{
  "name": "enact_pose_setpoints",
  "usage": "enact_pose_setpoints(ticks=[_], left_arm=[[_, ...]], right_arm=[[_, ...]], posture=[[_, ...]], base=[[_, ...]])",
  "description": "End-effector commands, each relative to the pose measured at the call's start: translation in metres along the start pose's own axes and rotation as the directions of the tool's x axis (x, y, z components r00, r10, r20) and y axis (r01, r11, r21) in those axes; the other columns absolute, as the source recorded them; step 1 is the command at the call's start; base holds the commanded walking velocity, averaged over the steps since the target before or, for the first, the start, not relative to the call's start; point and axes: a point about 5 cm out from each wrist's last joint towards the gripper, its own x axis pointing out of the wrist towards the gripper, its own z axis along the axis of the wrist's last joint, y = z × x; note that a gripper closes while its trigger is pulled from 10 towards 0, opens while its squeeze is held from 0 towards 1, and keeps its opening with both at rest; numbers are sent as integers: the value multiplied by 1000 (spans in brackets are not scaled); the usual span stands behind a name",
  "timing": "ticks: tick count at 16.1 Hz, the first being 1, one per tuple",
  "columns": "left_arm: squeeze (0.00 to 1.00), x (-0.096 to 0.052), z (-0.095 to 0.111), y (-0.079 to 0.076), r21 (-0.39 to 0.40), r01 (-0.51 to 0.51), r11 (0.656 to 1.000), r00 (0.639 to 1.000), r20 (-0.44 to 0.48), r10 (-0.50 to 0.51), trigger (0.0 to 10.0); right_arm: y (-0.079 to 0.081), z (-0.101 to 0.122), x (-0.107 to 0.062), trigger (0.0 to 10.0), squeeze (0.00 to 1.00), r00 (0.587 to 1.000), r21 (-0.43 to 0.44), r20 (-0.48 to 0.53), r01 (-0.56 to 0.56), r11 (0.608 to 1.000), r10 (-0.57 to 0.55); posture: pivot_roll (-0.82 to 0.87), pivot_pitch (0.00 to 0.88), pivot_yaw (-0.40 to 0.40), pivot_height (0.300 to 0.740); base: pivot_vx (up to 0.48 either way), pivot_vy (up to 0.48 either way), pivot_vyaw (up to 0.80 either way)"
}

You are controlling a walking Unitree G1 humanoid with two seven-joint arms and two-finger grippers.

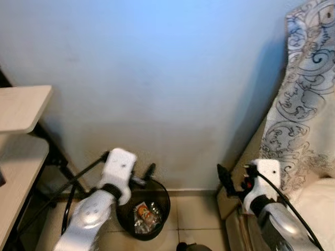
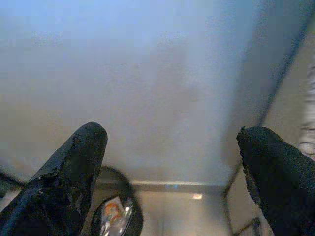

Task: Clean up the room

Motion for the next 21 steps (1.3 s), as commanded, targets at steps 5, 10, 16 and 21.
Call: enact_pose_setpoints(ticks=[5,10,16,21], left_arm=[[0,-13,3,17,7,-81,997,997,4,81,10000],[0,-7,9,16,22,-68,997,997,34,67,10000],[0,-4,9,10,20,-55,998,998,41,54,10000],[0,2,12,12,26,-51,998,998,51,49,10000]], right_arm=[[-13,0,-16,10000,0,988,30,-7,152,988,-151],[-14,-4,-13,10000,0,985,-47,-56,158,986,-161],[-15,-7,-16,10000,0,977,-87,-96,181,980,-189],[-17,-5,-15,10000,0,972,-96,-102,202,975,-211]], posture=[[-27,0,27,740],[-37,0,34,740],[-38,0,21,740],[-46,0,32,740]], base=[[0,0,-800],[0,0,-800],[0,0,-800],[0,-433,-800]])
